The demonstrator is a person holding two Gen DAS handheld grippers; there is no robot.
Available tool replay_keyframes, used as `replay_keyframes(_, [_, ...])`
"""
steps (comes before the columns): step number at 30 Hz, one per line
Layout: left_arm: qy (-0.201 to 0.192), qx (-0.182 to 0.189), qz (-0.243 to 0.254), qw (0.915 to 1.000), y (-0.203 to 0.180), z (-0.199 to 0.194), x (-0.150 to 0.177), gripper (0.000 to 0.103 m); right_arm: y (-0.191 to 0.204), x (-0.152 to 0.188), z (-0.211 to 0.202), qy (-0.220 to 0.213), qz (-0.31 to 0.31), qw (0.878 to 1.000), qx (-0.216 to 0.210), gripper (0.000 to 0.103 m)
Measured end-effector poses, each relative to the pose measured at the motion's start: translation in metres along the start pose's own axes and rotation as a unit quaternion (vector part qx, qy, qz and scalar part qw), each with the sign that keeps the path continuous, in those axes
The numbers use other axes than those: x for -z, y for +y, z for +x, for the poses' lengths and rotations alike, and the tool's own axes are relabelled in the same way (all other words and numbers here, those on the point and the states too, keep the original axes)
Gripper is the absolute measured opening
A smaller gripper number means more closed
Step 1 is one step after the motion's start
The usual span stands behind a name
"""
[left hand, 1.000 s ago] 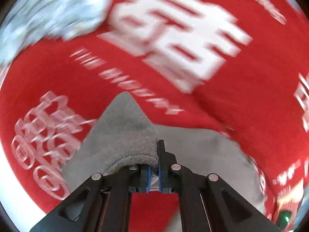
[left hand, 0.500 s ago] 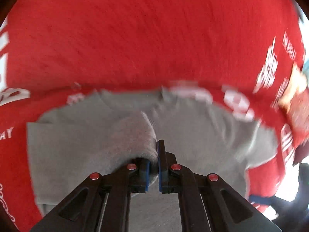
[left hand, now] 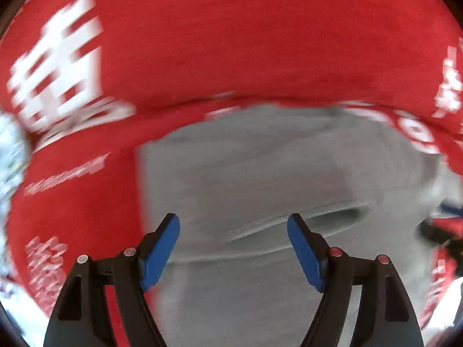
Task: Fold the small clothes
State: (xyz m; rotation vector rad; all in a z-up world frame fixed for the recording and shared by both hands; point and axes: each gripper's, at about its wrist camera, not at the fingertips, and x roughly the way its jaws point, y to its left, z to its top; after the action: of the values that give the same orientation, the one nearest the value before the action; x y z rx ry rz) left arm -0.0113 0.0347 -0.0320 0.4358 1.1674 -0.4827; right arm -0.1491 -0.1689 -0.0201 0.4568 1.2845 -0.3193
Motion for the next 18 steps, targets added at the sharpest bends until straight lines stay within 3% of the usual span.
replay_keyframes(3, [0.036, -0.052, 0.002, 0.9980, 0.033, 0.014, 0.025, 0.078, 0.054, -0.016, 0.014, -0.010, -0.115, 0.993, 0.036, 0.103])
replay_keyframes(5, [0.072, -0.061, 0.011, 0.9955, 0.042, 0.031, 0.045, 0.078, 0.087, -0.021, 0.030, -0.013, -0.196, 0.978, 0.066, 0.103])
replay_keyframes(7, [0.098, -0.055, 0.019, 0.9935, 0.038, 0.046, 0.053, 0.078, 0.115, -0.022, 0.052, -0.024, -0.271, 0.956, 0.106, 0.103])
replay_keyframes(10, [0.075, -0.060, 0.008, 0.9954, 0.037, 0.046, 0.049, 0.078, 0.134, -0.027, 0.074, -0.022, -0.310, 0.938, 0.150, 0.100])
replay_keyframes(11, [0.071, -0.064, -0.013, 0.9953, 0.038, 0.047, 0.044, 0.078, 0.137, -0.031, 0.078, -0.023, -0.313, 0.936, 0.161, 0.096])
replay_keyframes(12, [0.067, -0.066, -0.029, 0.9952, 0.040, 0.048, 0.040, 0.078, 0.138, -0.034, 0.079, -0.027, -0.311, 0.935, 0.169, 0.064])
replay_keyframes(13, [0.061, -0.073, -0.044, 0.9945, 0.041, 0.049, 0.038, 0.078, 0.135, -0.041, 0.078, -0.024, -0.296, 0.941, 0.161, 0.015])
replay_keyframes(14, [0.058, -0.081, -0.058, 0.9933, 0.044, 0.051, 0.035, 0.078, 0.128, -0.047, 0.073, -0.019, -0.267, 0.954, 0.137, 0.005])
replay_keyframes(16, [0.062, -0.078, -0.092, 0.9908, 0.056, 0.054, 0.038, 0.078, 0.093, -0.059, 0.052, -0.032, -0.152, 0.985, 0.072, 0.006])
replay_keyframes(18, [0.065, -0.050, -0.123, 0.9891, 0.070, 0.058, 0.043, 0.079, 0.040, -0.057, 0.036, -0.042, -0.011, 0.999, -0.002, 0.006])
